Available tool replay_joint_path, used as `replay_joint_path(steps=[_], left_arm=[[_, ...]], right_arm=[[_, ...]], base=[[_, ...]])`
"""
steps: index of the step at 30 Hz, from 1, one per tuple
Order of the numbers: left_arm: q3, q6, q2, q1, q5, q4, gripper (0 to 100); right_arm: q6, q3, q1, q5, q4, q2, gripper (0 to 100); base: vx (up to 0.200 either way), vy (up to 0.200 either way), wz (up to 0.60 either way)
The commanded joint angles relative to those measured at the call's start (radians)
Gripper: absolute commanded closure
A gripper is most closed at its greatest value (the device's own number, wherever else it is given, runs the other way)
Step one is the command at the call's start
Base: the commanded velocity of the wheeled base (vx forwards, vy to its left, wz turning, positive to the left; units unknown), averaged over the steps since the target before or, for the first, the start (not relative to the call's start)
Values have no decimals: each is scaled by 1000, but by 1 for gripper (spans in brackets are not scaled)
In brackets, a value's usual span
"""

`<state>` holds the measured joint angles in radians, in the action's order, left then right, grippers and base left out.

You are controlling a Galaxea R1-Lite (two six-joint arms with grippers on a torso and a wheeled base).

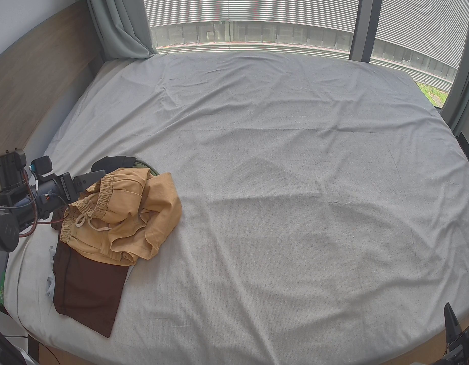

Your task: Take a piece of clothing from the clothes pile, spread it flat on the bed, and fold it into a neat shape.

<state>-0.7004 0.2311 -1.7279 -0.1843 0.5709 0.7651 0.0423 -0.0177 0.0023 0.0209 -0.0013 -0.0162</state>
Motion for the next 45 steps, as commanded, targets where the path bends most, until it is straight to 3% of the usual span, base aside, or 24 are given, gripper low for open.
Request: replay_joint_path(steps=[1, 41, 42, 45], left_arm=[[-34, -1, -90, 11, 0, 3, 0], [-212, 5, -303, 98, -20, 16, 0], [-220, 4, -308, 98, -31, 23, 100], [-223, 5, -323, 100, -35, 46, 100]], right_arm=[[2, 15, 1, 1, 0, 9, 0], [1, 15, 1, 1, 0, 9, 0], [1, 15, 1, 1, 0, 9, 0], [1, 15, 1, 1, 0, 9, 0]], base=[[0, 0, 0], [0, 0, 0], [0, 0, 0], [0, 0, 0]])
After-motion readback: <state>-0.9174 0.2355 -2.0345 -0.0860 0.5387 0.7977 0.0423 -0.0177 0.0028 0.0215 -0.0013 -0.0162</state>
